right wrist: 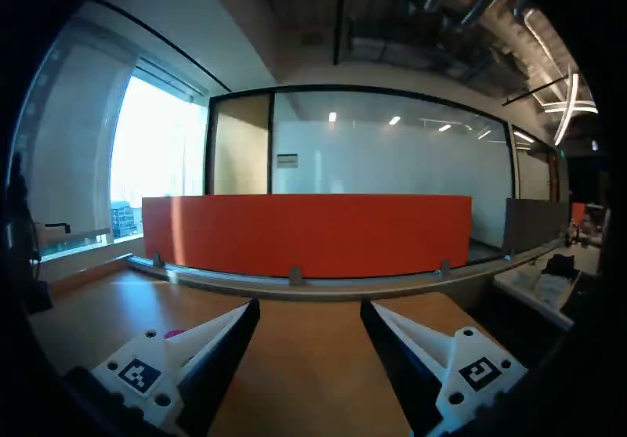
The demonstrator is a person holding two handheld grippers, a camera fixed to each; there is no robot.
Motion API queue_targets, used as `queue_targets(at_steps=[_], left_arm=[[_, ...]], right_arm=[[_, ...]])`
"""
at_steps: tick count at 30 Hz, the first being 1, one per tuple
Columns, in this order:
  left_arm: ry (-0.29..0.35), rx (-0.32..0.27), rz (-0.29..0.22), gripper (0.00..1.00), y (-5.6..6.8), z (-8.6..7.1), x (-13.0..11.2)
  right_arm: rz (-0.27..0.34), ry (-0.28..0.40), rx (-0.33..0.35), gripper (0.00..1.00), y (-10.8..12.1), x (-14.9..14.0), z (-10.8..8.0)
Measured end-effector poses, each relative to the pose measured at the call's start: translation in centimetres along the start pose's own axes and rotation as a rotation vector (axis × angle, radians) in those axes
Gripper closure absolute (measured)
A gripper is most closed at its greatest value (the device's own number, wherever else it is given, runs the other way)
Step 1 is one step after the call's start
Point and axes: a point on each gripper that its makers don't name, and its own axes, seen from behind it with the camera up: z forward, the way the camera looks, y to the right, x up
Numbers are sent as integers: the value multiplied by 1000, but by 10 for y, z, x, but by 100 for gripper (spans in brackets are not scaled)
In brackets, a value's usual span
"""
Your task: Pour water
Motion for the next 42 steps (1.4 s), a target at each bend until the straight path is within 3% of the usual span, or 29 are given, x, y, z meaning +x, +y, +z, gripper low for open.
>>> queue_targets(at_steps=[8, 14, 20, 29, 42], left_arm=[[-12, -50, 14, 13, 5, 3, -1], [-13, -77, 28, 13, 8, 3, -1], [-12, -151, 39, 13, 24, 0, 0], [-36, -266, -39, 13, 44, -5, -4], [-35, -351, 6, 13, 59, -11, -6]], right_arm=[[-11, 0, 81, 1, -11, 3, 1], [4, 8, 180, 1, -31, 9, 1], [-16, 13, 279, 1, -52, 16, -1], [-32, 12, 424, 1, -81, 26, -10], [-62, -12, 475, 1, -92, 23, -11]])
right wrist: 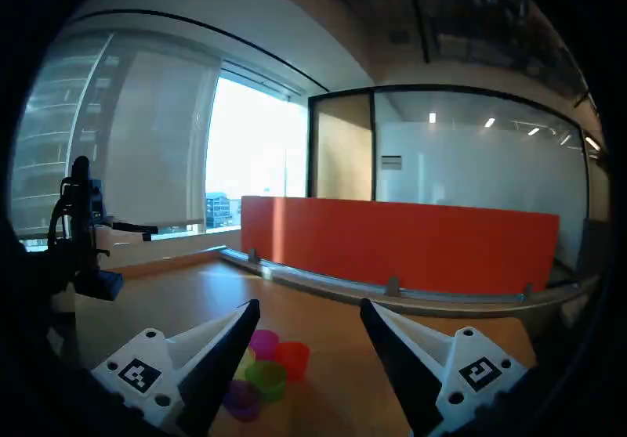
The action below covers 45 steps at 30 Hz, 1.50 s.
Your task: Pour water
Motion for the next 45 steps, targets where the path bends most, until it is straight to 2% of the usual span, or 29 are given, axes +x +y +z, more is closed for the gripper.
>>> queue_targets(at_steps=[14, 23, 32, 45], left_arm=[[-67, -84, 36, 13, 15, 4, -24], [-117, -116, 59, 13, 20, 10, -46], [-137, -146, 90, 13, 24, 14, -59], [-195, -207, 103, 13, 39, 22, -87]], right_arm=[[-47, -63, 46, 1, -8, -12, 10], [-68, -98, 75, 0, -8, -23, 18], [-100, -136, 96, 0, -4, -35, 22], [-142, -189, 134, 0, -6, -52, 27]])
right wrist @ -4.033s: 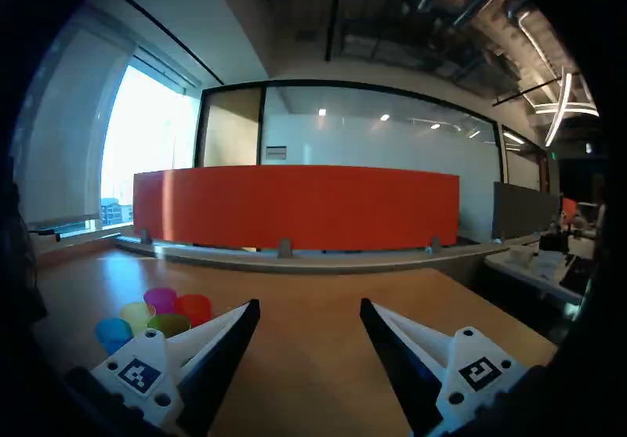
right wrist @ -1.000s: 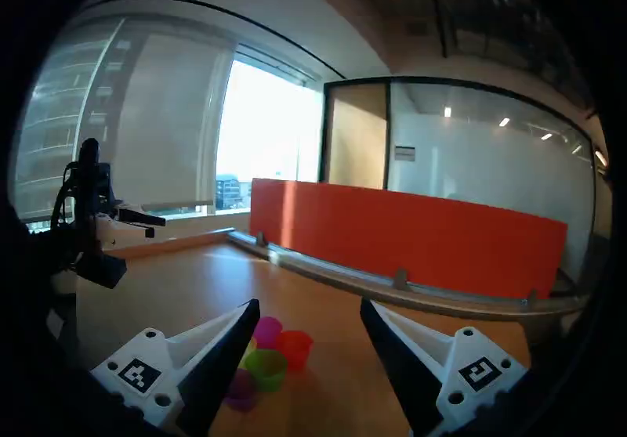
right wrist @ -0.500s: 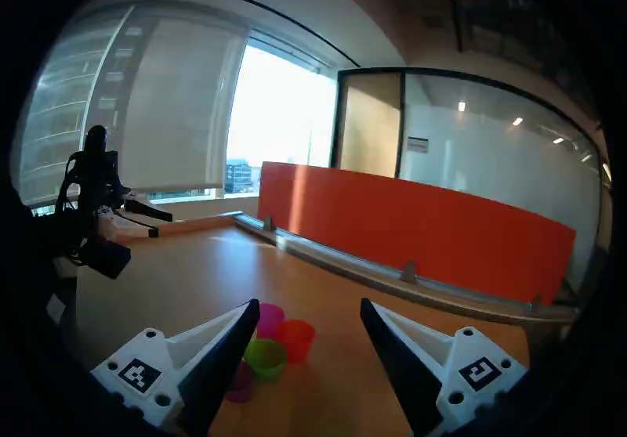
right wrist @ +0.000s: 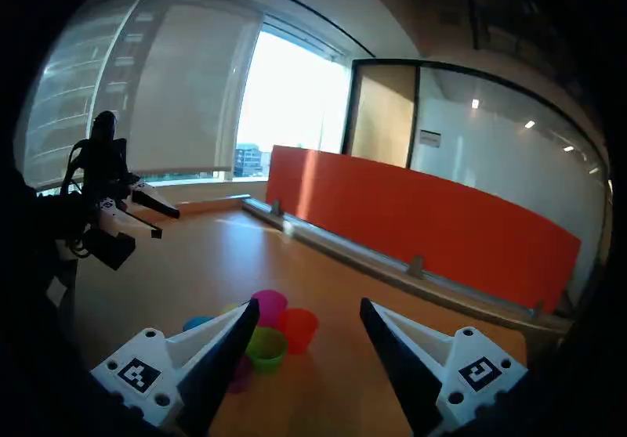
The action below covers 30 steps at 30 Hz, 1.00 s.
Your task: Pour water
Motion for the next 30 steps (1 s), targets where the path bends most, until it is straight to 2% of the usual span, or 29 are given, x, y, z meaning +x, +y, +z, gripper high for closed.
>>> queue_targets(at_steps=[14, 23, 30], left_arm=[[-79, -76, 39, 13, 18, 20, -33], [-105, -135, 56, 13, 31, 29, -44], [-149, -174, 73, 13, 41, 37, -59]], right_arm=[[-25, -54, 41, 0, -4, -18, 18], [-50, -86, 64, 0, -6, -27, 25], [-55, -112, 82, 0, -7, -39, 33]])
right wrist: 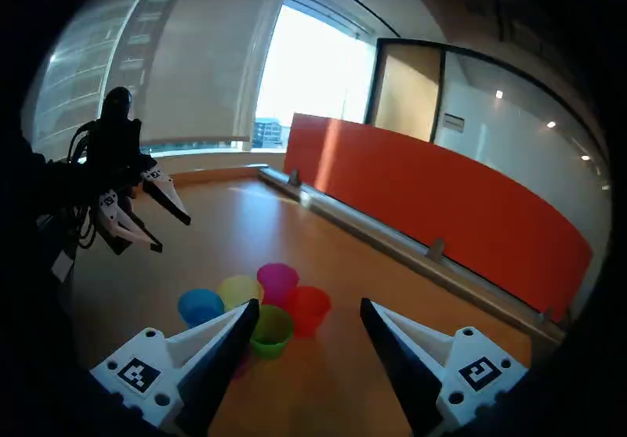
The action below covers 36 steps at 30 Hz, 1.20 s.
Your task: Pour water
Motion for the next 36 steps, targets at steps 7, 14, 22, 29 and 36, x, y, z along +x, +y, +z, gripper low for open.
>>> queue_targets(at_steps=[7, 14, 22, 29, 36], left_arm=[[-42, -45, 20, 13, 12, 11, -12], [-74, -79, 32, 13, 20, 19, -25], [-102, -110, 27, 13, 27, 27, -41], [-128, -139, 22, 13, 35, 34, -53], [-158, -161, 43, 13, 41, 40, -67]], right_arm=[[-6, -20, 20, 0, -3, -7, 11], [-20, -42, 38, 0, -6, -15, 21], [-16, -56, 44, 0, -5, -23, 28], [-13, -65, 46, 0, -3, -28, 33], [-13, -73, 49, 0, -1, -31, 36]])
